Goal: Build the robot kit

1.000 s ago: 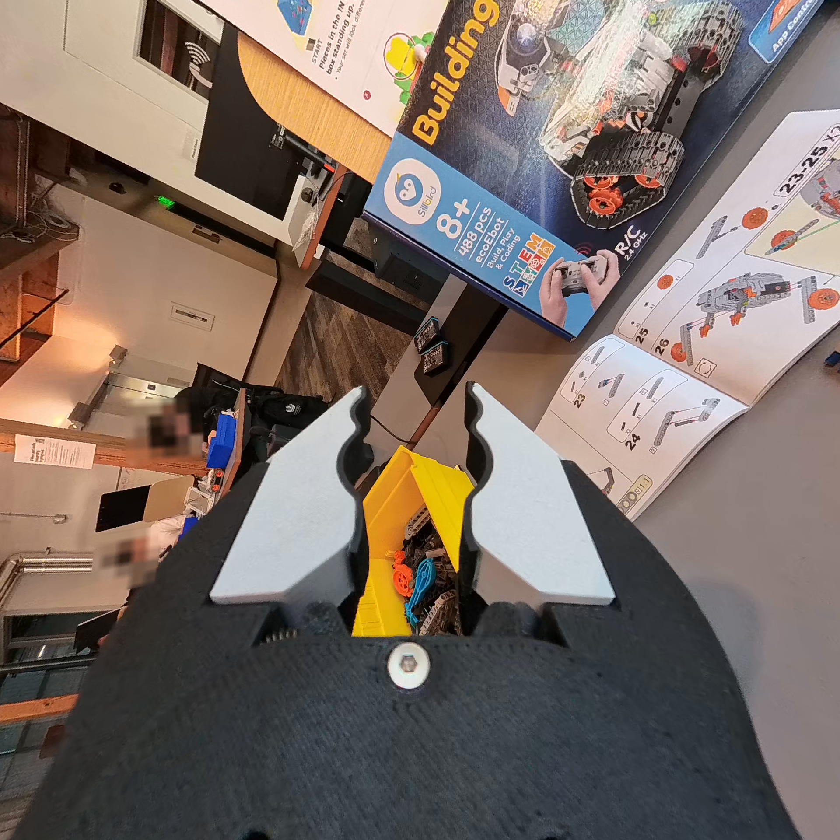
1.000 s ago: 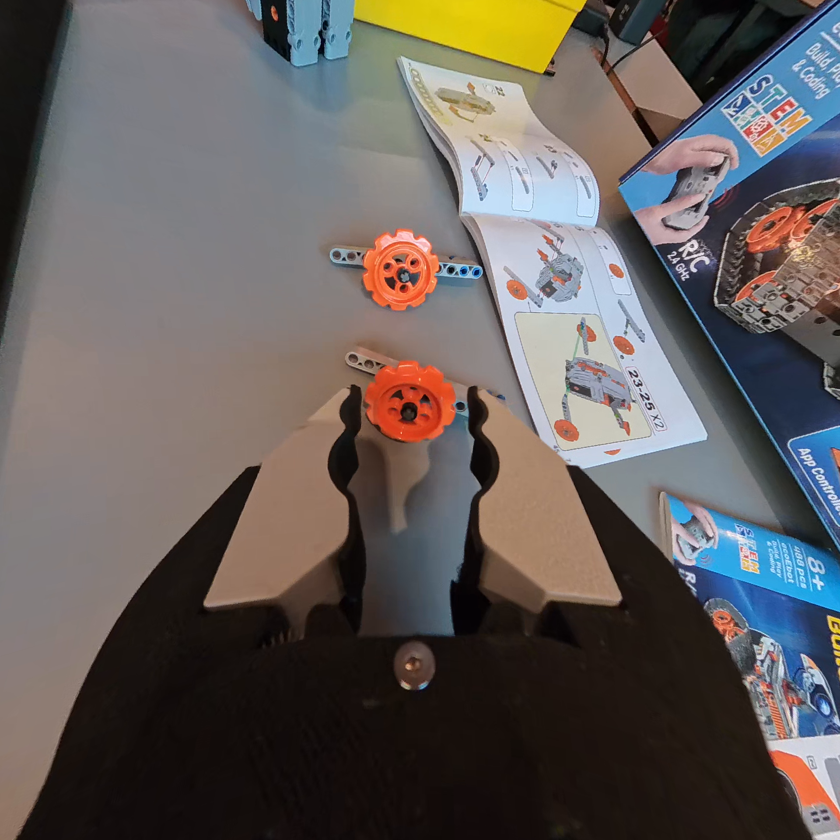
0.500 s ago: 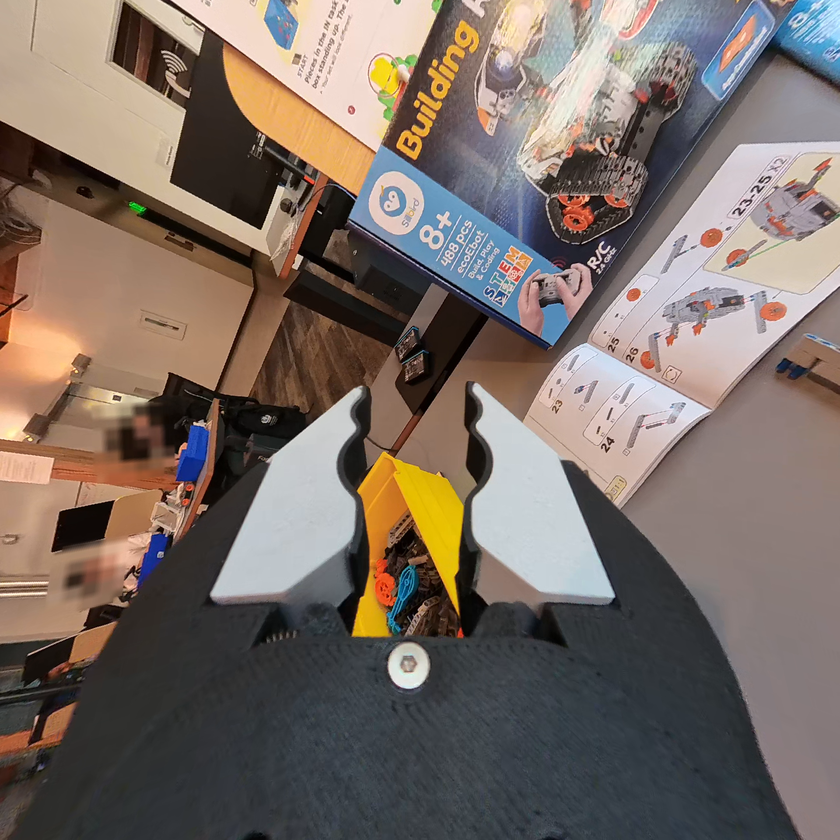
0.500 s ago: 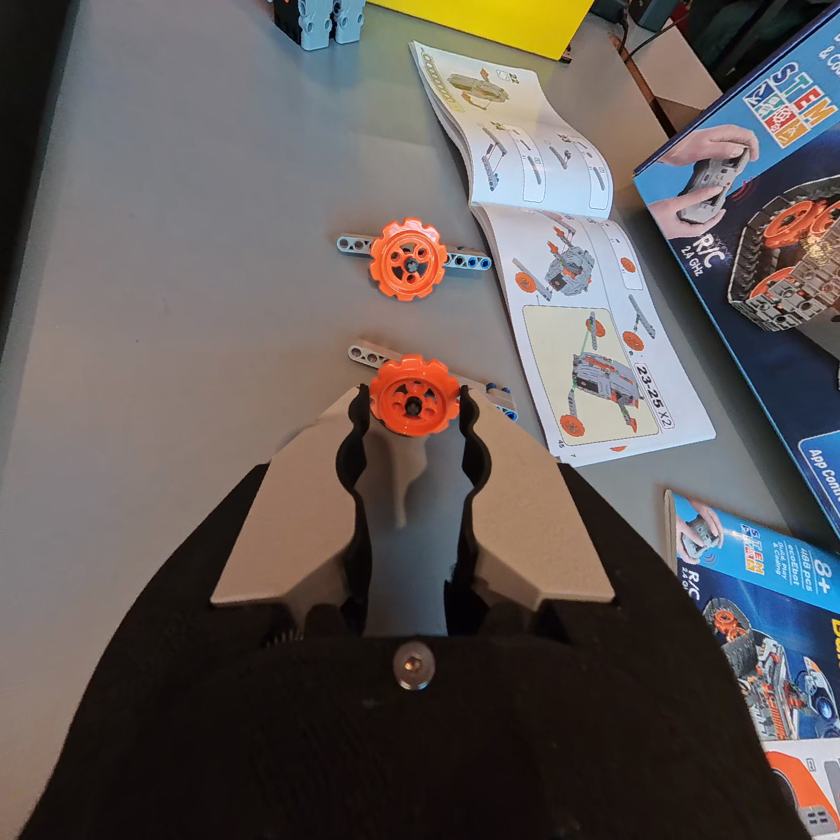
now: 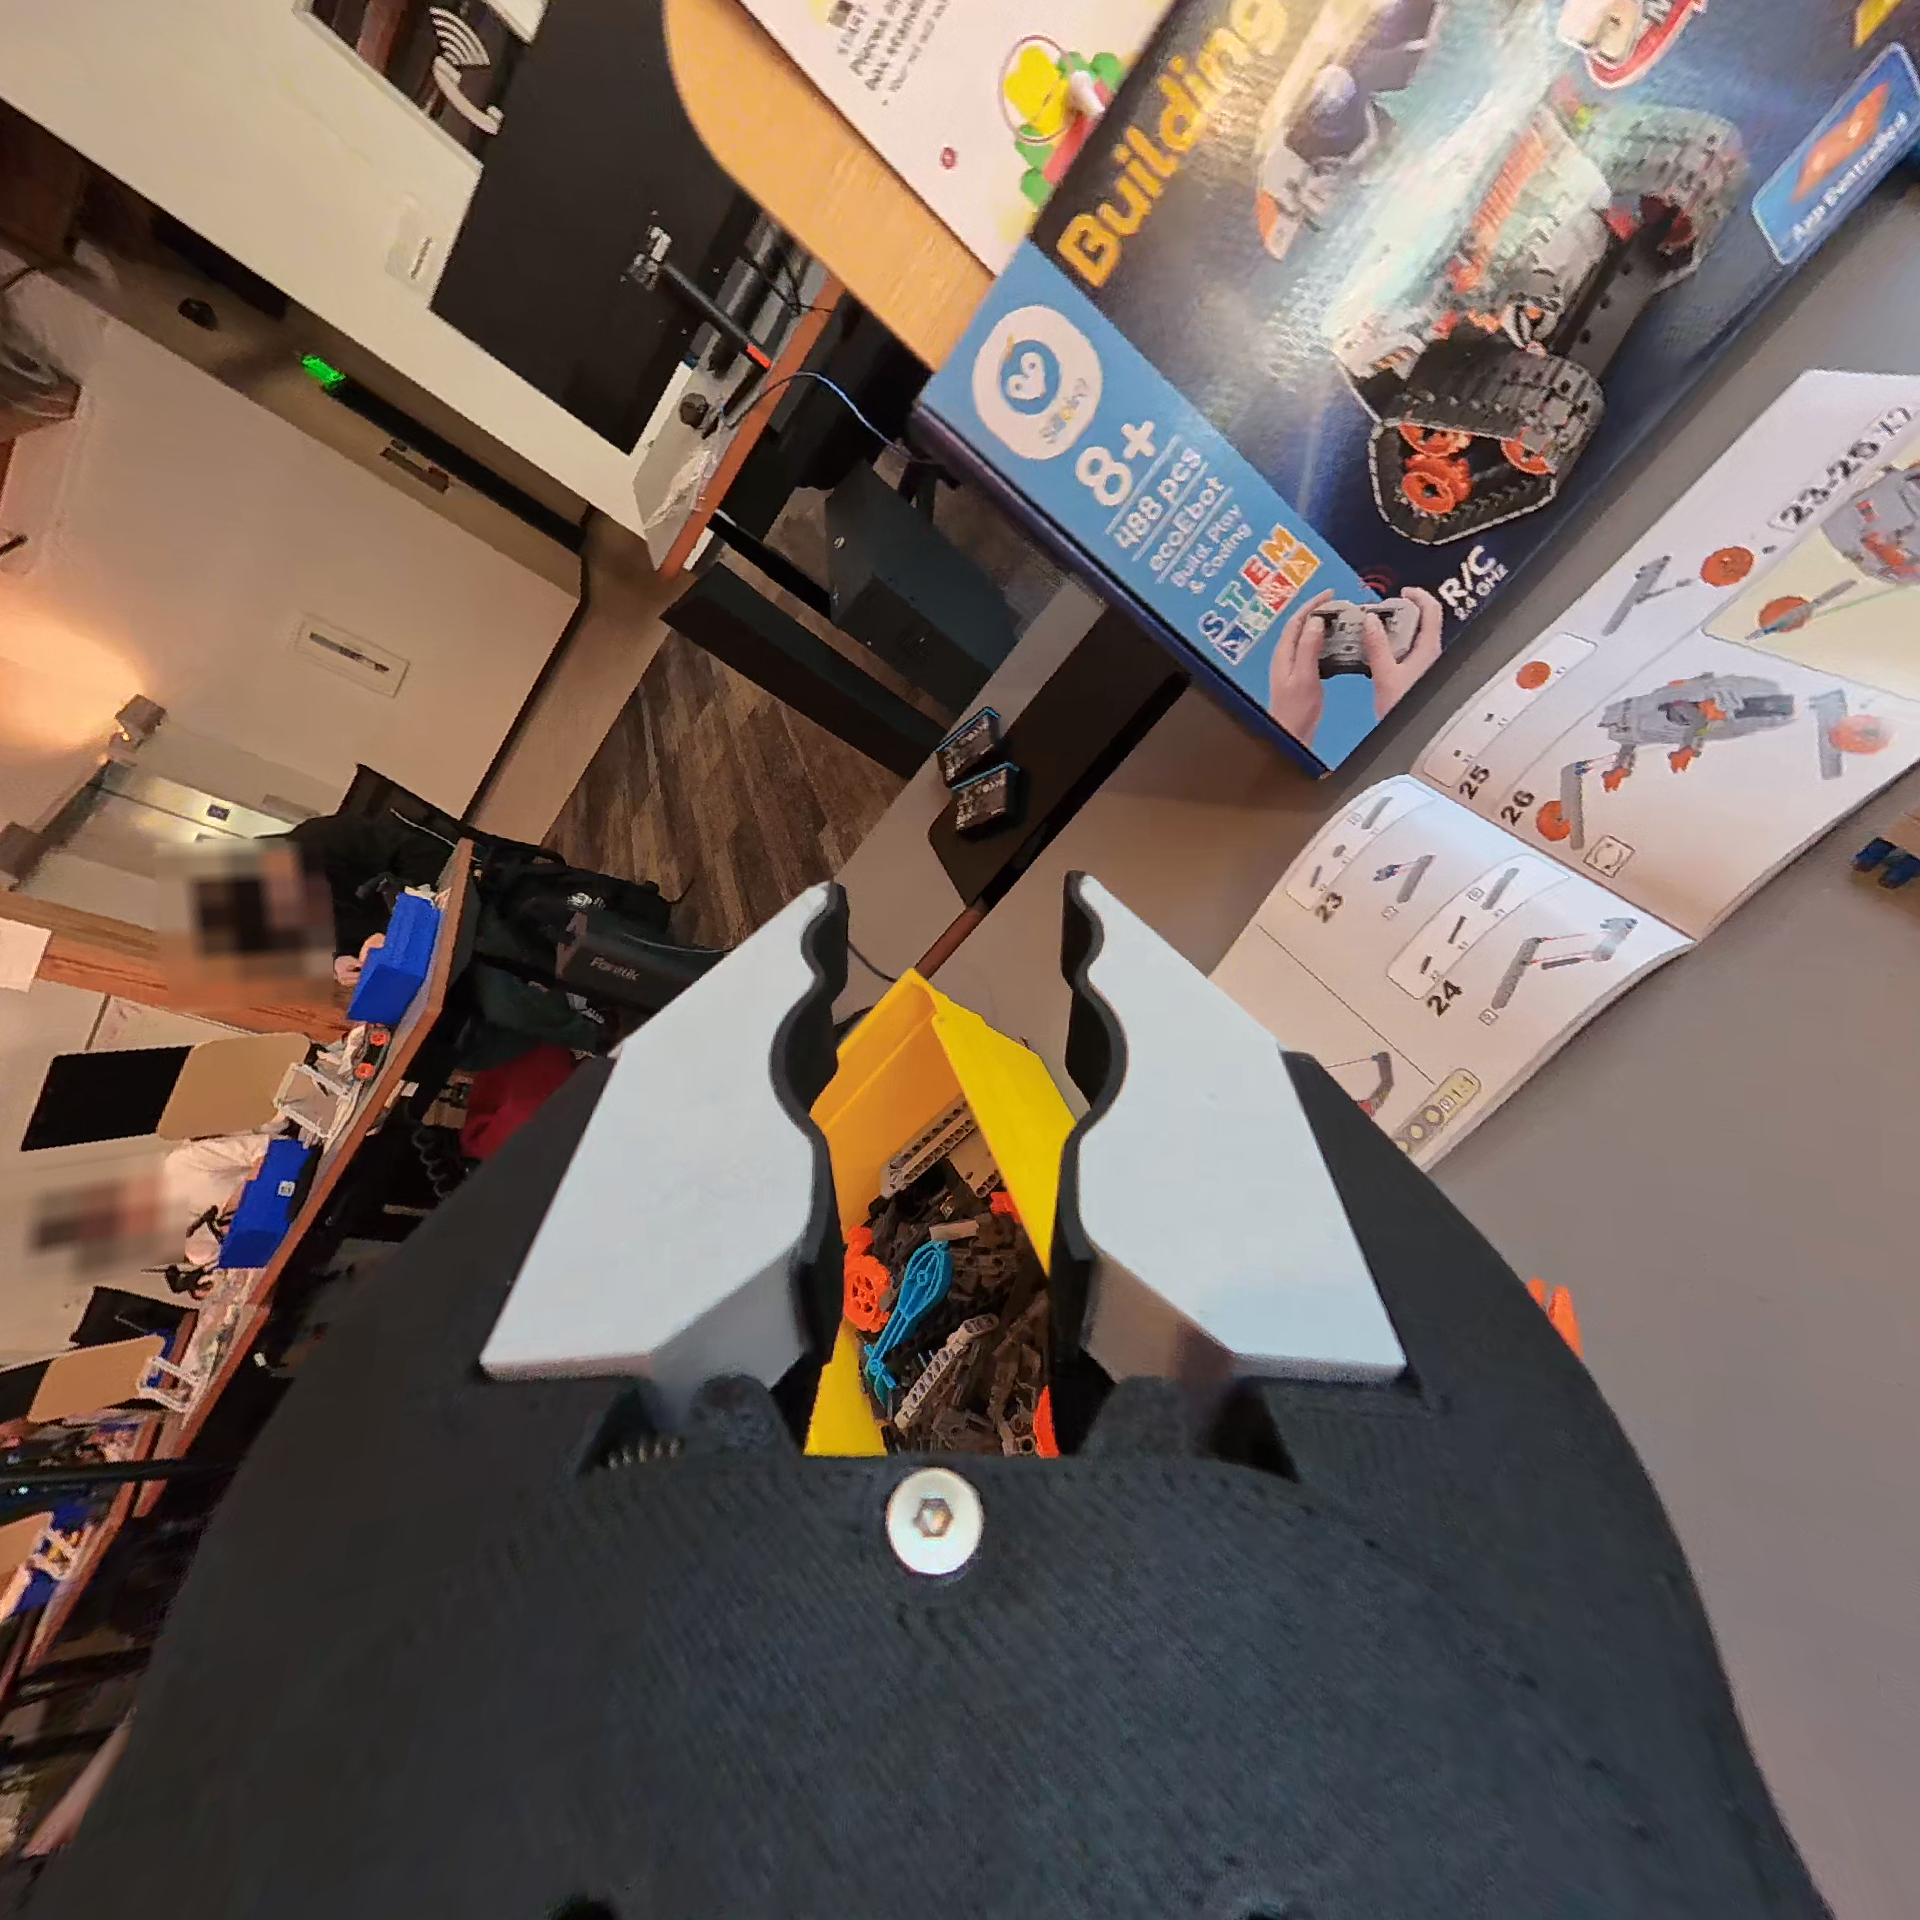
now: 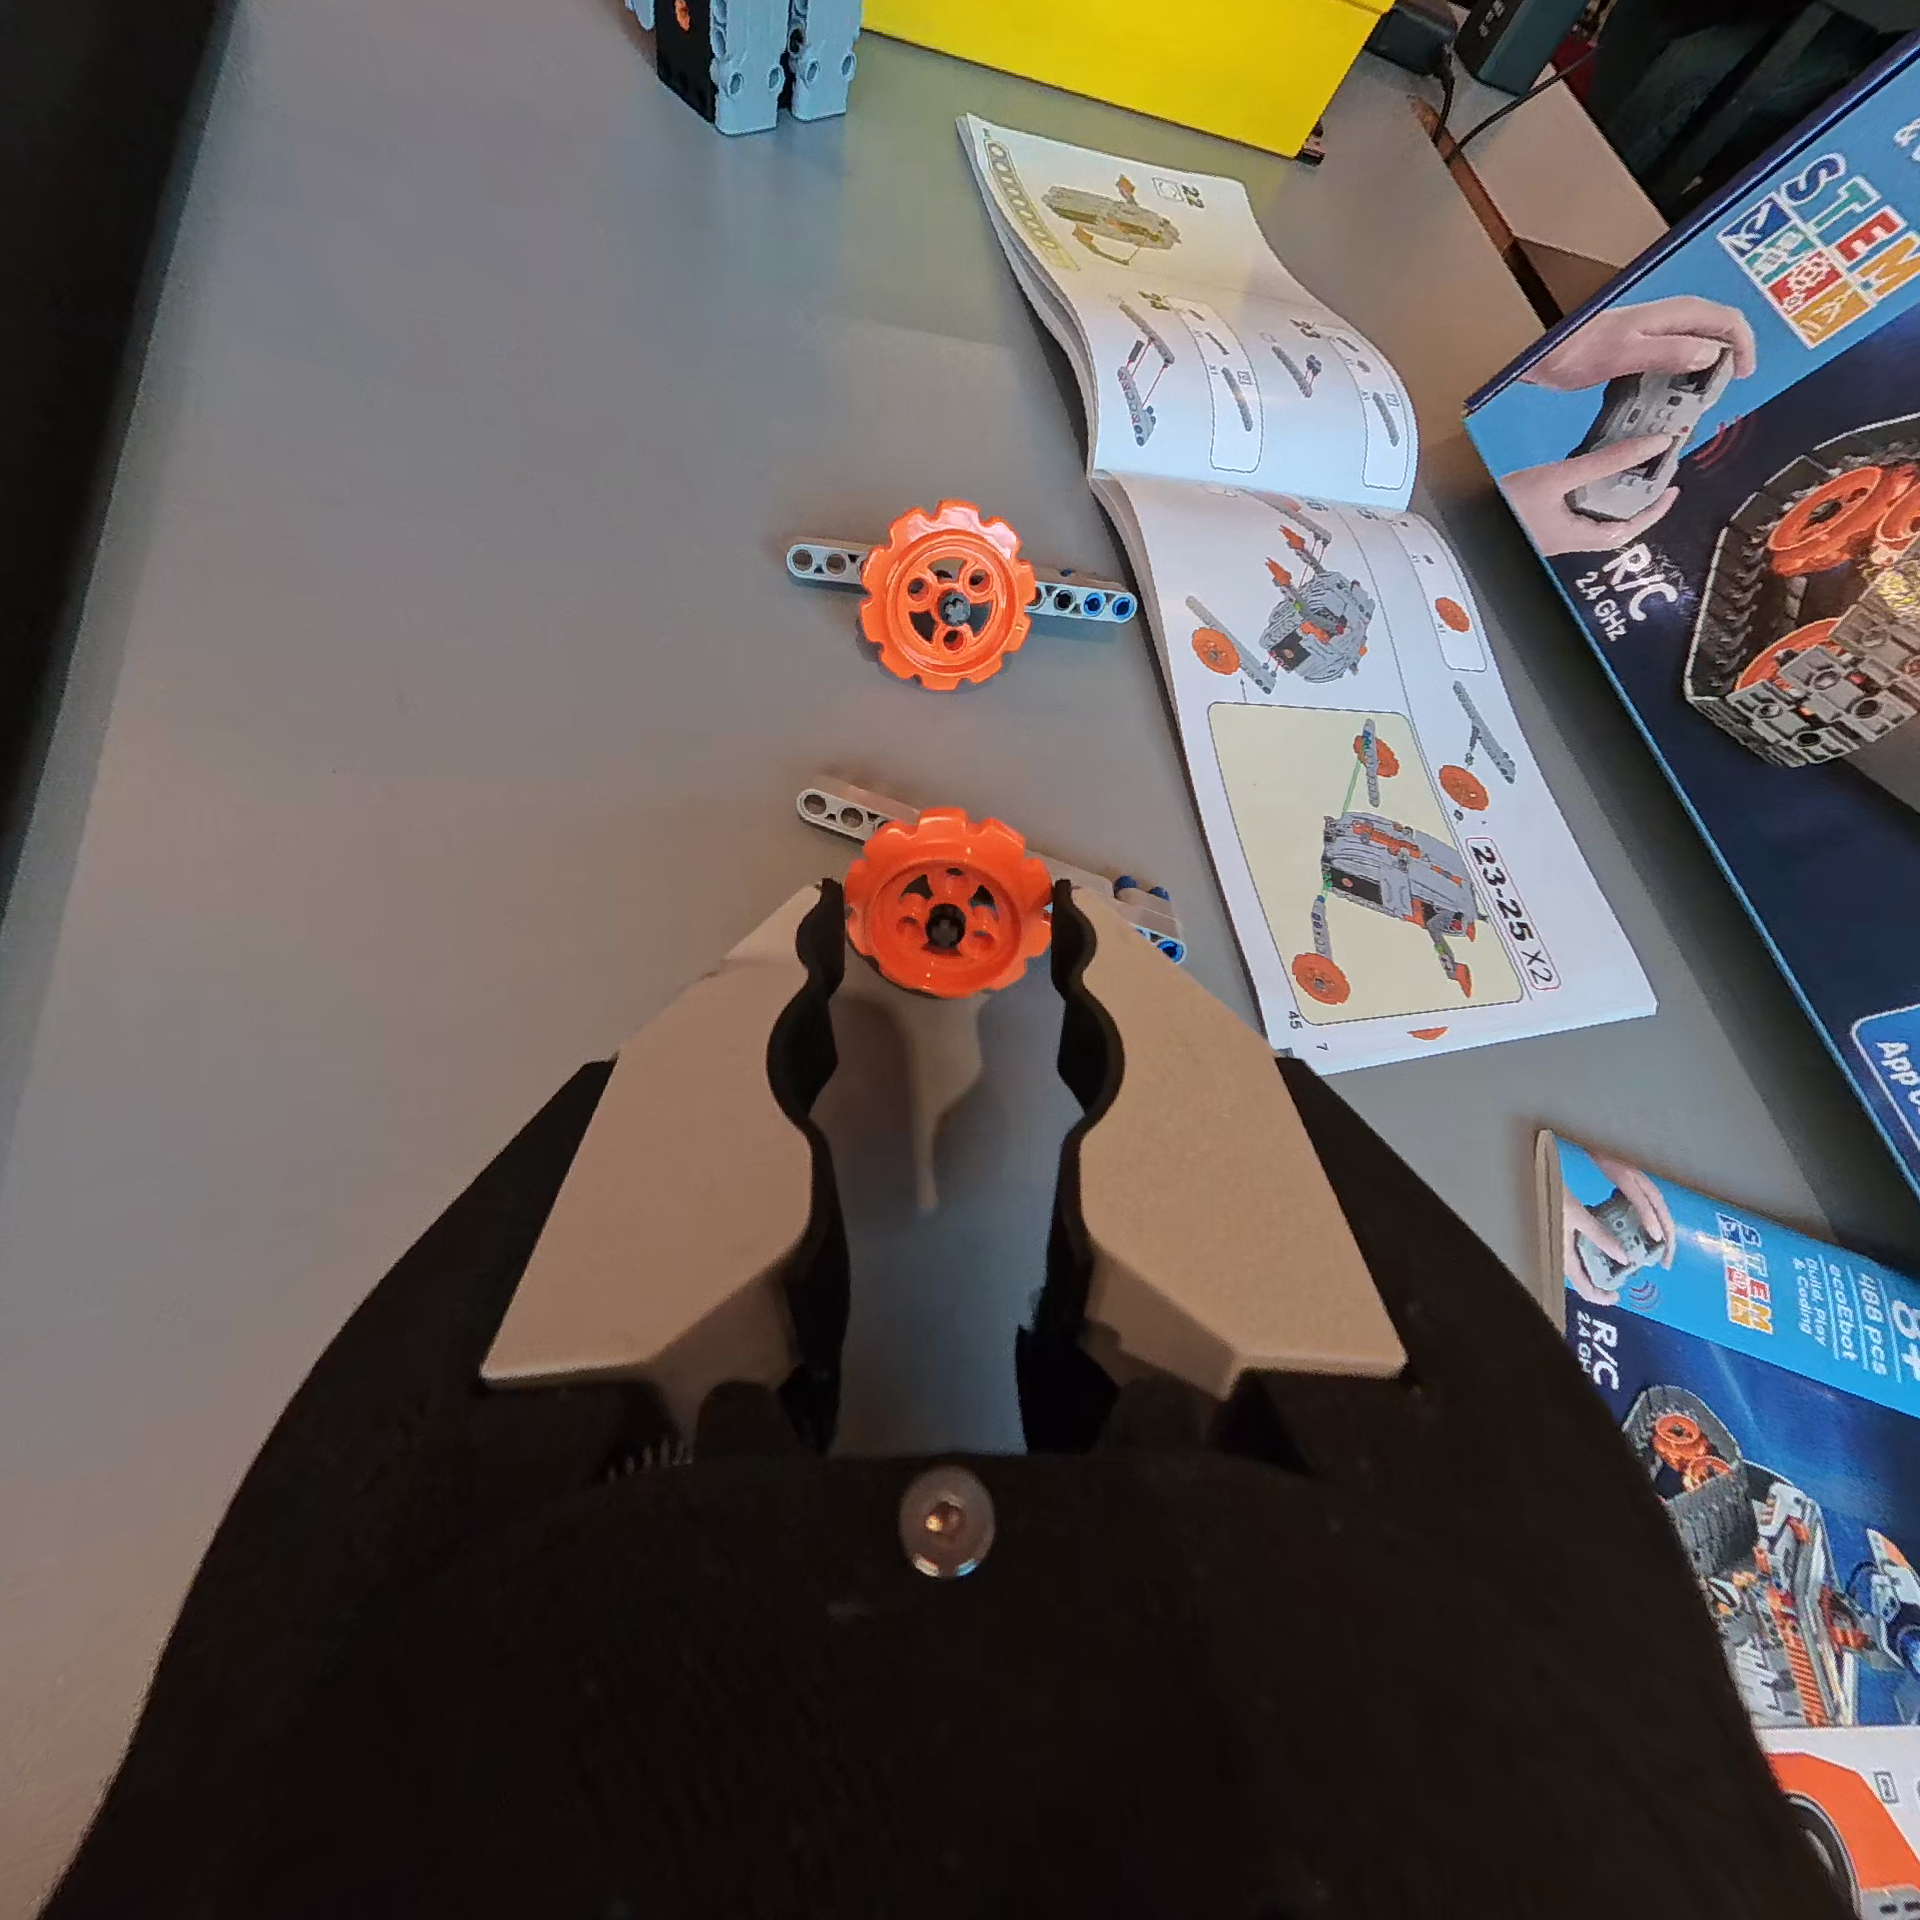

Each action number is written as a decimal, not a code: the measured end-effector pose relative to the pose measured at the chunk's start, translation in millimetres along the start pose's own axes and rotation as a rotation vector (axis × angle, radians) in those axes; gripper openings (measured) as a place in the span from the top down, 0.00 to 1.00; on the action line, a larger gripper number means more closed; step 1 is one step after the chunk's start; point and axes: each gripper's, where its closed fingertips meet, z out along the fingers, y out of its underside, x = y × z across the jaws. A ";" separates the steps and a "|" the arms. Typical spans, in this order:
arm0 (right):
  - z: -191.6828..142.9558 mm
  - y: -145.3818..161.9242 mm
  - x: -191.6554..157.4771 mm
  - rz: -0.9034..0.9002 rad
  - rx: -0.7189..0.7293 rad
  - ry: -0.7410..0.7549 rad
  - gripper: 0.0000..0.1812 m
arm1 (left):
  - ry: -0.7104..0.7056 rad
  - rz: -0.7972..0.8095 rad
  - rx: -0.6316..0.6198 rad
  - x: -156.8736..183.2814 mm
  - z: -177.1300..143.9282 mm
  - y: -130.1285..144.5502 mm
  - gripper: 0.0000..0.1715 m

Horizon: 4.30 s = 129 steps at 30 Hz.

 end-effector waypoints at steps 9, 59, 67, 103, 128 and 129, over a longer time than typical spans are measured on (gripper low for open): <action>-12.5 -8.0 3.5 0.029 0.069 -0.023 0.75 | -0.129 -0.216 0.165 -61.0 -37.2 6.0 0.76; -34.2 5.8 45.7 0.482 0.222 -0.175 0.74 | 0.101 -0.429 0.694 -77.3 -109.6 -23.1 0.76; -35.6 4.4 44.5 0.500 0.234 -0.210 0.75 | 0.102 -0.407 0.691 -72.7 -101.5 -32.7 0.76; -24.4 8.9 28.3 0.369 0.129 -0.230 0.75 | 0.091 -0.421 0.638 -59.3 -59.3 -62.6 0.77; -29.8 4.9 27.6 0.419 0.176 -0.294 0.74 | -0.015 -0.458 0.652 -84.7 -86.0 -51.2 0.76; -30.6 4.4 27.3 0.416 0.181 -0.296 0.74 | -0.023 -0.467 0.650 -87.3 -86.5 -49.3 0.76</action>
